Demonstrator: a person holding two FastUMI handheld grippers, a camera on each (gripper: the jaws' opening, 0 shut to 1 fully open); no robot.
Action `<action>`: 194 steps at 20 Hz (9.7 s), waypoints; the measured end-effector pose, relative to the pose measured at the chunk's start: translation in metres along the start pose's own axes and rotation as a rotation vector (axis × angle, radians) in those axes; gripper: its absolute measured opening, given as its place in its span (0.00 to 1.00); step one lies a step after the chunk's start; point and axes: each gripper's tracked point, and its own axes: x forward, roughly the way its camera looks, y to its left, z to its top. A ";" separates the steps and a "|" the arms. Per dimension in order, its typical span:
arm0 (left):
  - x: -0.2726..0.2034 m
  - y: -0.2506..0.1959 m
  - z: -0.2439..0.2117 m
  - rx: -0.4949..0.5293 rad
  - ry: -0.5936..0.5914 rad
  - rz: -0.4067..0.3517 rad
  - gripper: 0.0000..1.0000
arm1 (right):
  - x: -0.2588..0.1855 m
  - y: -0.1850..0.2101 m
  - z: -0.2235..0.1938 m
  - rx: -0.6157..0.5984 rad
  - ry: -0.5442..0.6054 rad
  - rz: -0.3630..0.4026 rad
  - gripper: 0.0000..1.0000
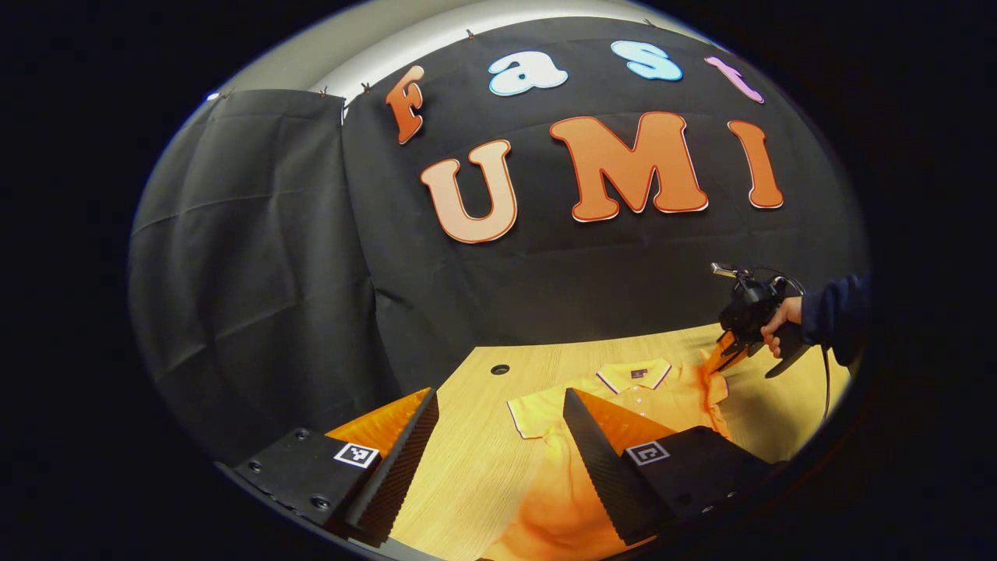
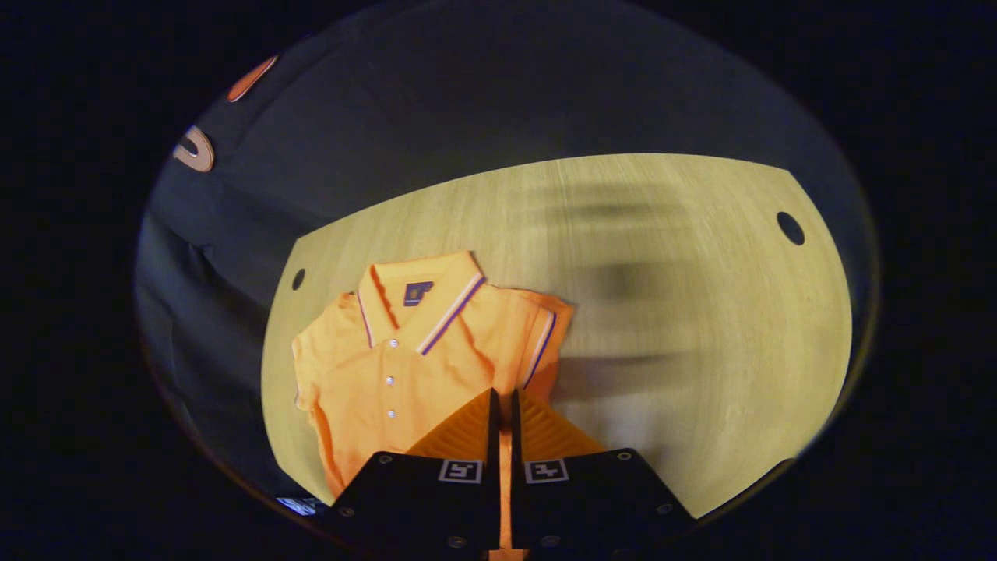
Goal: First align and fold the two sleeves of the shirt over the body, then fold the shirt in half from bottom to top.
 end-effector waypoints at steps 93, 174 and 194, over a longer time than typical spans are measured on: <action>0.017 -0.001 0.111 -0.228 -0.274 -0.541 0.97 | -0.355 0.042 -0.143 -0.317 -1.025 -0.306 0.97; 0.193 -0.110 0.088 -0.037 0.388 -0.674 0.01 | -0.137 0.045 -0.121 -0.062 -0.471 0.053 0.08; 0.428 -0.172 0.044 0.166 0.461 -0.608 0.24 | 0.010 -0.025 0.058 -0.051 -0.357 -0.229 0.10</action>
